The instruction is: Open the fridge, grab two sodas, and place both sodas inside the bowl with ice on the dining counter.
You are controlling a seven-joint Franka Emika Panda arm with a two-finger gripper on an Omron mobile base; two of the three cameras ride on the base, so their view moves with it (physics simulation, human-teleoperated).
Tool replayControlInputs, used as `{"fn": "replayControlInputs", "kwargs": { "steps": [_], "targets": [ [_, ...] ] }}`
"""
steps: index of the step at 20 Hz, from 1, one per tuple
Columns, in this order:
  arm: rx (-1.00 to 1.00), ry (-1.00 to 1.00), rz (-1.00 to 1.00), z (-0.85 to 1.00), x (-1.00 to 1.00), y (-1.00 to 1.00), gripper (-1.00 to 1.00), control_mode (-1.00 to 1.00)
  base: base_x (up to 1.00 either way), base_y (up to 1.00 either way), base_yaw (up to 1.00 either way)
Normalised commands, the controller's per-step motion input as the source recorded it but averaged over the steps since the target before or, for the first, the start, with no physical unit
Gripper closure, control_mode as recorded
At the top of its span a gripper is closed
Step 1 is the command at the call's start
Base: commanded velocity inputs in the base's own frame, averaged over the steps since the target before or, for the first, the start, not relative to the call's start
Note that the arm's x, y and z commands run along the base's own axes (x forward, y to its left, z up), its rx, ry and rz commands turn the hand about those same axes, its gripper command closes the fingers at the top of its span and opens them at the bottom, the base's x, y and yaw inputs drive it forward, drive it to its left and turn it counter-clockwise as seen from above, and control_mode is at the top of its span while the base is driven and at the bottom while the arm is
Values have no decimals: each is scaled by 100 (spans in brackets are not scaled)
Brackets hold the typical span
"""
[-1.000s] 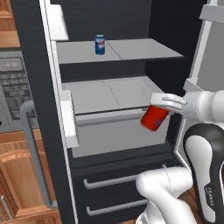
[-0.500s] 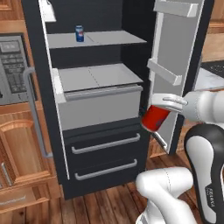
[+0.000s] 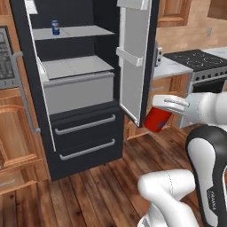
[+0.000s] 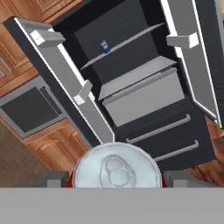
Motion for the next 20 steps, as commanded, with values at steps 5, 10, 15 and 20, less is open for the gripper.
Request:
{"fn": "replayControlInputs", "kwargs": {
  "steps": [5, 10, 15, 20],
  "targets": [
    [0, 0, 0, 0, 0, 0, 100, 100, -100, -1, -25],
    [0, 0, 0, 0, 0, 0, 100, 100, -100, -17, -20],
    [0, 0, 0, 0, 0, 0, 100, 100, -100, -22, -18],
    [0, 0, 0, 0, 0, 0, 100, 100, -100, -26, -18]
  ]
}}
